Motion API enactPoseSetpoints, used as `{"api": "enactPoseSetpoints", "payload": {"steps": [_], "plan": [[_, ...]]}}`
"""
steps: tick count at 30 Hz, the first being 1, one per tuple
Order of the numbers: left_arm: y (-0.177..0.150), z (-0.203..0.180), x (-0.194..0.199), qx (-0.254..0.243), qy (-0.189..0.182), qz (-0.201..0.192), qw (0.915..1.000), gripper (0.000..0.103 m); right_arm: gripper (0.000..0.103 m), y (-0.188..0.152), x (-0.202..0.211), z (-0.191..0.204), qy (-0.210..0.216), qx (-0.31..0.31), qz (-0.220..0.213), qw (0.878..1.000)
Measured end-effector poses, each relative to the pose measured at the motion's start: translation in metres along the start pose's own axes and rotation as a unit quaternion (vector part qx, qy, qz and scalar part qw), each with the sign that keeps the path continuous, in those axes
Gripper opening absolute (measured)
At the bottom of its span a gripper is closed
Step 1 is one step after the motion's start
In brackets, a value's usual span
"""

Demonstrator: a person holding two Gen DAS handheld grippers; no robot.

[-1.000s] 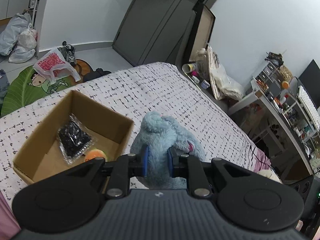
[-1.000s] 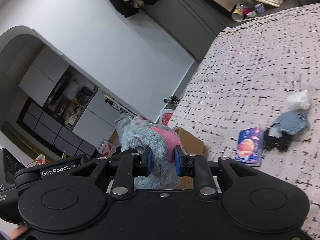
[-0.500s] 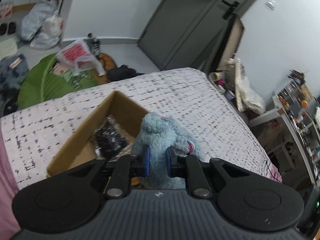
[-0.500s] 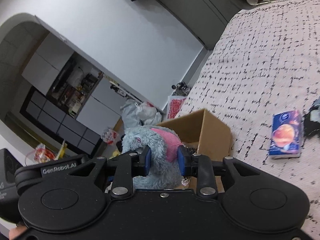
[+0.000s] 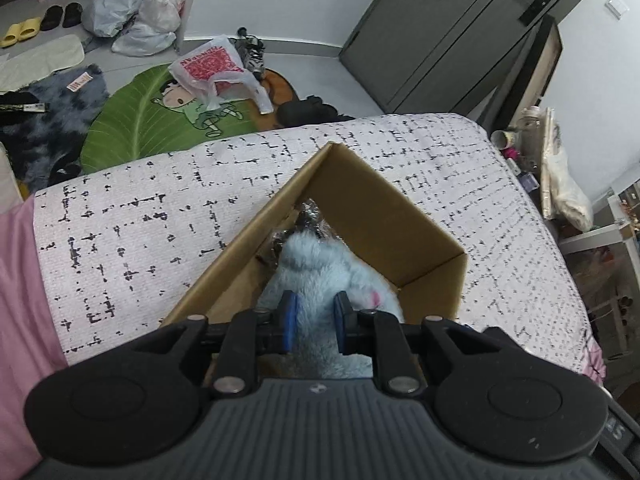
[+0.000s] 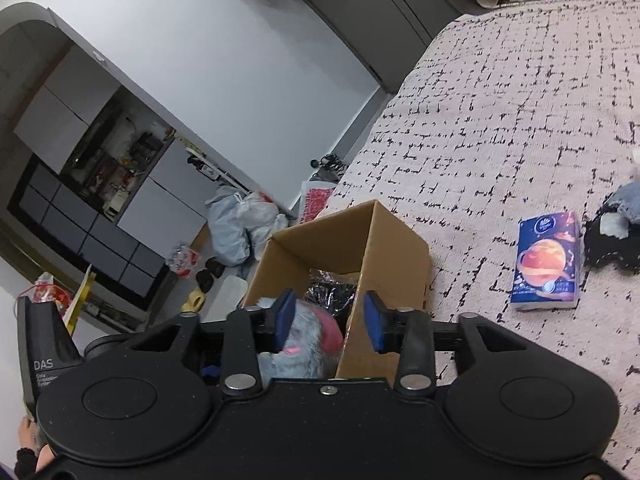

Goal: Organize soft objects
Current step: 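Carry the light-blue plush with the left tool into the box, then open the left tool and withdraw from the box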

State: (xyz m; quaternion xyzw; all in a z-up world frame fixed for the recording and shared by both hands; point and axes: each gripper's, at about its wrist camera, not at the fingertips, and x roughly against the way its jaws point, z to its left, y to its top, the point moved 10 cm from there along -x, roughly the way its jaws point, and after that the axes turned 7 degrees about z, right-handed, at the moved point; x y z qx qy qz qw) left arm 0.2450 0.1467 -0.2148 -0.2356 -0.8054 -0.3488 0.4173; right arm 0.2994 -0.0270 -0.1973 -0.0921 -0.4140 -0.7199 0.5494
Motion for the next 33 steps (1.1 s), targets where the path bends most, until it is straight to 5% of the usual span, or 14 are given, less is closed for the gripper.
{"api": "enactPoseSetpoints", "payload": {"steps": [6,16,22,33], "plan": [[0.003,-0.002,0.005,-0.01,0.012,-0.013,0.9998,0.025,0.057,0.001,0.005,-0.007,-0.033,-0.001,0.005,0.999],[0.003,-0.019,0.021,-0.029,0.032,-0.021,0.9988,0.059,0.065,0.006,0.036,-0.02,-0.073,-0.006,-0.002,0.997],[0.001,-0.04,0.038,-0.051,0.036,-0.038,0.9973,0.076,0.078,0.006,0.057,-0.02,-0.084,-0.002,-0.006,0.996],[-0.017,-0.083,0.058,-0.091,0.034,-0.056,0.9937,0.081,0.087,0.011,0.097,-0.036,-0.089,-0.004,-0.007,0.996]]}}
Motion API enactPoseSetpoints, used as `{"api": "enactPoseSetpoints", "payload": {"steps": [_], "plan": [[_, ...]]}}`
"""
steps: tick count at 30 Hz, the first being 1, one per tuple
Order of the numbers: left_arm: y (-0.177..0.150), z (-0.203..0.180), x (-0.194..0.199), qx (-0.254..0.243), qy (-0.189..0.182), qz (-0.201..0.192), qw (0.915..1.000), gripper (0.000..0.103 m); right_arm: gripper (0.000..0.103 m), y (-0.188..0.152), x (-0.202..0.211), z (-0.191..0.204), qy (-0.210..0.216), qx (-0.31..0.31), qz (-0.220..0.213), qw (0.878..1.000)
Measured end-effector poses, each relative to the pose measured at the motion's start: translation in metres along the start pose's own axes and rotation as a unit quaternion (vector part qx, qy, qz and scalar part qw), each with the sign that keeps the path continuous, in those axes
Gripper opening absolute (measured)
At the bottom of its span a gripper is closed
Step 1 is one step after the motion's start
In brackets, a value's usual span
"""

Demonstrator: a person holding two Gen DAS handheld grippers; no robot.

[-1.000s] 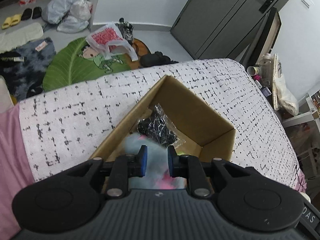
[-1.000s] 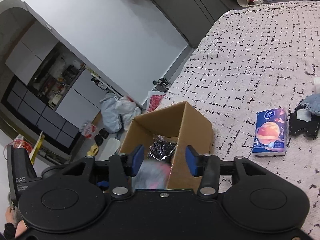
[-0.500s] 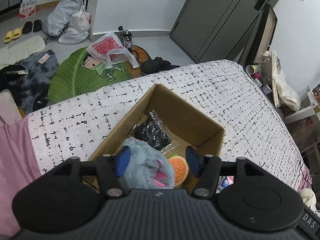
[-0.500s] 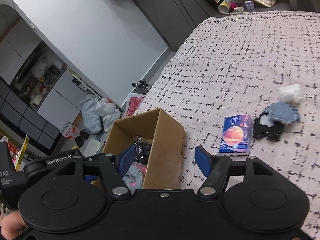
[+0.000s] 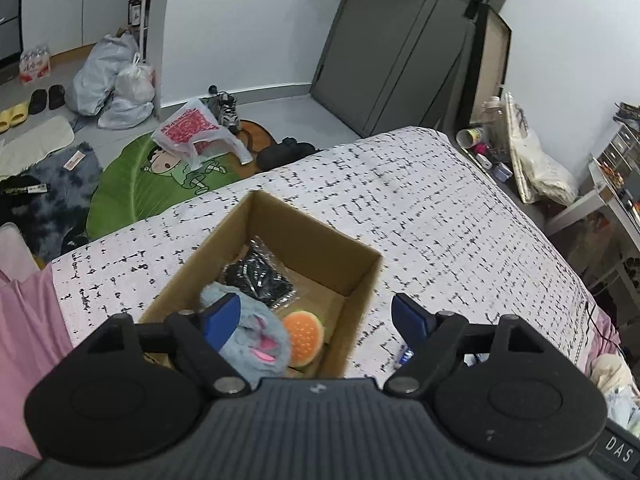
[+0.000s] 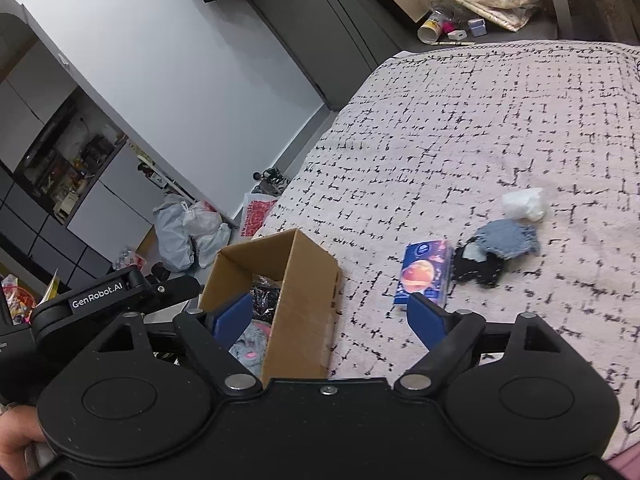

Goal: Organize soft objects
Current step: 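Open the left tool and withdraw from the box, then grasp the planet tissue pack with the left tool while the right tool grasps the blue sock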

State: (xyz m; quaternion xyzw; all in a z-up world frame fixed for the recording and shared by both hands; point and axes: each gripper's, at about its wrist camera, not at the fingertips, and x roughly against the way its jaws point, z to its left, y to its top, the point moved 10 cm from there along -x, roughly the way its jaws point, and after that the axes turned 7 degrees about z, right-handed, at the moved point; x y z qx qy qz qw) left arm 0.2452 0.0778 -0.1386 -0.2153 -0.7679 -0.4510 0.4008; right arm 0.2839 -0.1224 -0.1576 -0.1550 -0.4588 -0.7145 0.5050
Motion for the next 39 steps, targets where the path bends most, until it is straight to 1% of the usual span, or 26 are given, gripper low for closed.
{"api": "enactPoseSetpoints", "payload": {"steps": [2,8,12,14,18,22,27,35,39], "plan": [[-0.002,-0.008,0.003,-0.007,-0.003,-0.002,1.0,0.082,0.094,0.002,0.006,-0.003,0.002,0.0,-0.004,1.0],[-0.007,-0.033,0.013,-0.028,-0.006,-0.01,0.9995,0.082,0.095,0.011,0.025,-0.014,0.005,-0.006,-0.019,1.0],[-0.008,-0.047,0.02,-0.036,-0.006,-0.022,0.9991,0.09,0.096,0.017,0.037,-0.025,0.01,-0.016,-0.027,0.999],[-0.009,-0.052,0.022,-0.04,-0.005,-0.028,0.9988,0.091,0.097,0.02,0.042,-0.03,0.009,-0.019,-0.031,0.999],[-0.013,-0.065,0.021,-0.048,-0.009,-0.026,0.9985,0.092,0.103,0.023,0.051,-0.041,0.008,-0.023,-0.035,0.999],[-0.018,-0.076,0.02,-0.055,-0.01,-0.026,0.9981,0.092,0.103,0.025,0.057,-0.051,0.006,-0.025,-0.035,0.999],[-0.023,-0.091,0.017,-0.061,-0.014,-0.024,0.9977,0.092,0.103,0.029,0.063,-0.066,0.003,-0.042,-0.039,0.998],[-0.032,-0.108,0.006,-0.056,-0.028,-0.007,0.998,0.092,0.103,0.035,0.069,-0.09,0.003,-0.068,-0.045,0.997],[-0.035,-0.117,-0.001,-0.059,-0.033,0.0,0.9977,0.092,0.103,0.035,0.063,-0.107,0.004,-0.094,-0.037,0.995]]}}
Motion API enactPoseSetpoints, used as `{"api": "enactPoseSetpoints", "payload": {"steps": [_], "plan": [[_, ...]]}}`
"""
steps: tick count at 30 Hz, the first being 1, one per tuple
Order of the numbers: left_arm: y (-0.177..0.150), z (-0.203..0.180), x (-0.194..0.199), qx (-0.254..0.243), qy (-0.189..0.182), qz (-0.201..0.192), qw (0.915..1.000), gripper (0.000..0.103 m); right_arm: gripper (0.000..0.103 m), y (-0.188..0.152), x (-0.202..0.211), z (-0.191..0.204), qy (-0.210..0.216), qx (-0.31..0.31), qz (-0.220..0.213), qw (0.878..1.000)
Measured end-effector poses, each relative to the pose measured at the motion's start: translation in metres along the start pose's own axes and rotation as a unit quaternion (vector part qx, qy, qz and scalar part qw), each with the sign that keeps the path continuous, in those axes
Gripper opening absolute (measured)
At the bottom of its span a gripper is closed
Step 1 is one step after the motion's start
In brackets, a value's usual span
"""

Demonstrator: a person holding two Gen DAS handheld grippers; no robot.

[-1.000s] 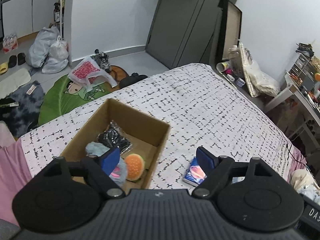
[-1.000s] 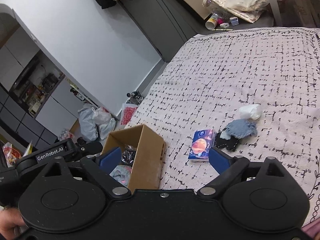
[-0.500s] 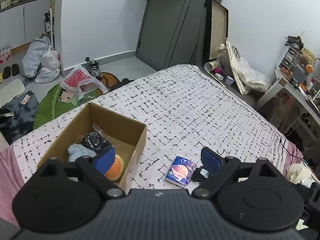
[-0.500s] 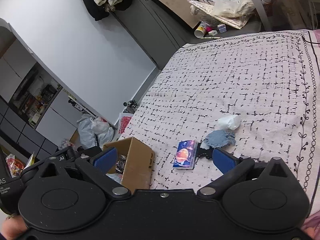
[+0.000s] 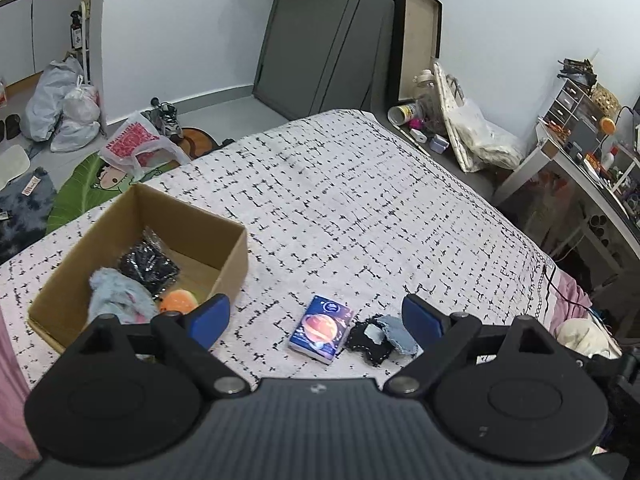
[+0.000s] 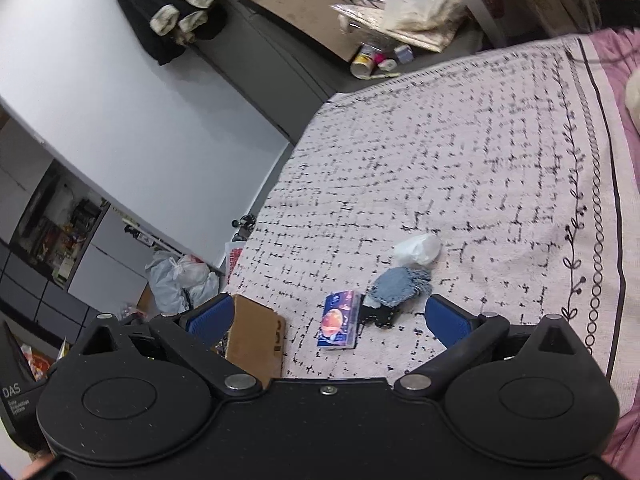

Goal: Organize soft objects
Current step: 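Grasp the planet tissue pack with the left tool while the right tool grasps the blue sock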

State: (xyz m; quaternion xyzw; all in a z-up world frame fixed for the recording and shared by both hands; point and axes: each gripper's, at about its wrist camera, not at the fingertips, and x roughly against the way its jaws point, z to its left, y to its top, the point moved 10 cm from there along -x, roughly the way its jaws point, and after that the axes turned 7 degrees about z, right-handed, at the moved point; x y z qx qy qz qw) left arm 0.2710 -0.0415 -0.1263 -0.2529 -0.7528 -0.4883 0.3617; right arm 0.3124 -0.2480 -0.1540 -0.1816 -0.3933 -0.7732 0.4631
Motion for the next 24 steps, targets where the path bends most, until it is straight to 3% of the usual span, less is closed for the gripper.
{"api": "enactPoseSetpoints", "payload": {"steps": [24], "plan": [[-0.009,-0.015,-0.091,-0.032,-0.03,0.055,0.9975,0.092,0.097,0.011,-0.042,-0.061,0.007,-0.157,-0.001,0.988]]}}
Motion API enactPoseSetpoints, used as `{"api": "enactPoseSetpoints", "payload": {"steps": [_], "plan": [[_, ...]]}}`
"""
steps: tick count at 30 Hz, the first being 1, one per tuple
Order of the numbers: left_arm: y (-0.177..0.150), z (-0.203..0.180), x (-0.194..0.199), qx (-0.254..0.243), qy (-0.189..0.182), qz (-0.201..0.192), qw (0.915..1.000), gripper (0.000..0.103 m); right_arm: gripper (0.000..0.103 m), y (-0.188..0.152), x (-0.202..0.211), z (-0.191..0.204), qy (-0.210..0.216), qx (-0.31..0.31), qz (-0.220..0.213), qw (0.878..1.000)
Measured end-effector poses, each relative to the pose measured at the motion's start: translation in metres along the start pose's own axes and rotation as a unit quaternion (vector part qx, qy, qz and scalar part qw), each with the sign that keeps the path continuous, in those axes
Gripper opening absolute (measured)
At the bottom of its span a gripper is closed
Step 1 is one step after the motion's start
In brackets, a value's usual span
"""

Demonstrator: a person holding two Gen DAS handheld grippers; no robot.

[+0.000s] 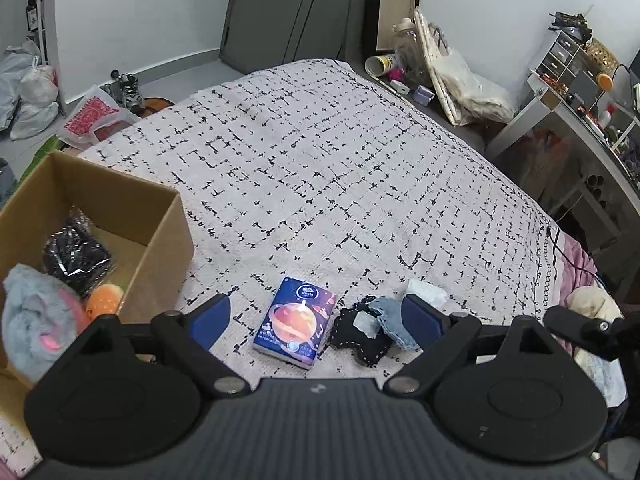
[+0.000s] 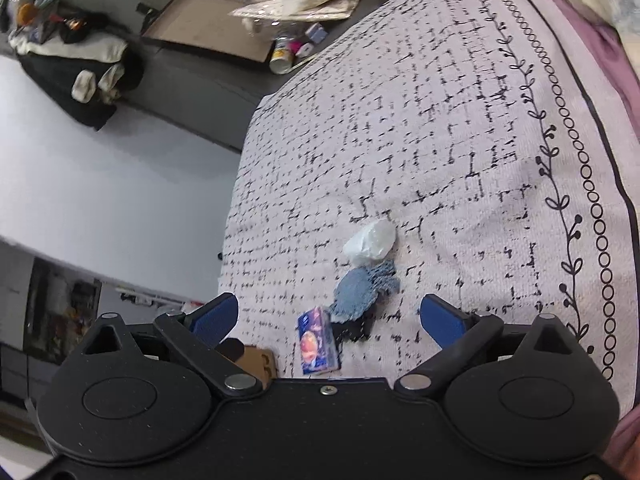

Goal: Organize soft objects
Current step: 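Grasp the planet tissue pack with the left tool while the right tool grasps the blue sock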

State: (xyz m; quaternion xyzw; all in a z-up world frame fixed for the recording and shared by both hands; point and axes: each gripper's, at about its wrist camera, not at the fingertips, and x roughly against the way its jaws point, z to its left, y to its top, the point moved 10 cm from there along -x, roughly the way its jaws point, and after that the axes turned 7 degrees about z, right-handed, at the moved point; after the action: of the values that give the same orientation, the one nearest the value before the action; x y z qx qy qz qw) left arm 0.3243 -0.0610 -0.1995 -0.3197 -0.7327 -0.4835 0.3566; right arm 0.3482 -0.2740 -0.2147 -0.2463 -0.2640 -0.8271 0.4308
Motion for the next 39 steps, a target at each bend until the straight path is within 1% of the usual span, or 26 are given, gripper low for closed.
{"api": "enactPoseSetpoints", "payload": {"steps": [1,3,5,11,18,22,25,28,32,34,35,36,37,38,39], "plan": [[0.0,0.002,-0.004,0.0,-0.002,0.001,1.0,0.091,0.097,0.001,-0.002,-0.001,-0.002,-0.001,-0.001,1.0],[-0.002,0.006,-0.013,0.002,-0.006,0.007,1.0,0.091,0.092,0.0,-0.011,-0.001,-0.002,-0.005,0.004,1.0],[-0.003,0.01,-0.022,0.006,-0.01,0.013,0.9999,0.091,0.091,-0.002,-0.02,-0.003,-0.003,-0.011,0.01,1.0],[-0.008,0.015,-0.048,0.012,-0.019,0.02,0.9995,0.091,0.09,-0.004,-0.046,-0.005,-0.025,-0.016,0.017,0.999],[-0.016,0.018,-0.072,-0.013,-0.009,0.028,0.9995,0.091,0.09,-0.004,-0.062,-0.006,-0.046,-0.019,0.017,0.999],[-0.024,0.027,-0.086,-0.009,0.004,0.04,0.9992,0.09,0.09,-0.003,-0.072,-0.006,-0.054,-0.017,0.018,0.998],[-0.029,0.031,-0.095,-0.002,0.003,0.056,0.9984,0.09,0.089,-0.003,-0.082,-0.009,-0.057,-0.02,0.024,0.998],[-0.028,0.029,-0.096,-0.012,0.004,0.048,0.9988,0.09,0.086,-0.005,-0.093,-0.012,-0.059,-0.024,0.032,0.997],[-0.027,0.03,-0.097,-0.009,0.003,0.045,0.9989,0.088,0.078,-0.007,-0.102,-0.012,-0.061,-0.019,0.038,0.997],[-0.026,0.03,-0.096,-0.012,0.003,0.043,0.999,0.081,0.073,-0.006,-0.105,-0.012,-0.062,-0.019,0.036,0.997],[-0.026,0.029,-0.096,-0.013,0.001,0.043,0.999,0.078,0.065,-0.007,-0.106,-0.012,-0.063,-0.019,0.036,0.997],[-0.025,0.029,-0.095,-0.011,-0.003,0.044,0.999,0.072,0.054,-0.006,-0.107,-0.014,-0.064,-0.021,0.037,0.997],[-0.025,0.029,-0.095,-0.009,-0.006,0.045,0.9989,0.065,0.046,-0.007,-0.108,-0.017,-0.067,-0.025,0.038,0.997],[-0.025,0.029,-0.094,-0.007,-0.011,0.047,0.9988,0.062,0.031,-0.008,-0.11,-0.019,-0.07,-0.029,0.042,0.996],[-0.025,0.029,-0.094,-0.005,-0.015,0.05,0.9986,0.057,0.028,-0.009,-0.112,-0.022,-0.069,-0.037,0.045,0.996]]}}
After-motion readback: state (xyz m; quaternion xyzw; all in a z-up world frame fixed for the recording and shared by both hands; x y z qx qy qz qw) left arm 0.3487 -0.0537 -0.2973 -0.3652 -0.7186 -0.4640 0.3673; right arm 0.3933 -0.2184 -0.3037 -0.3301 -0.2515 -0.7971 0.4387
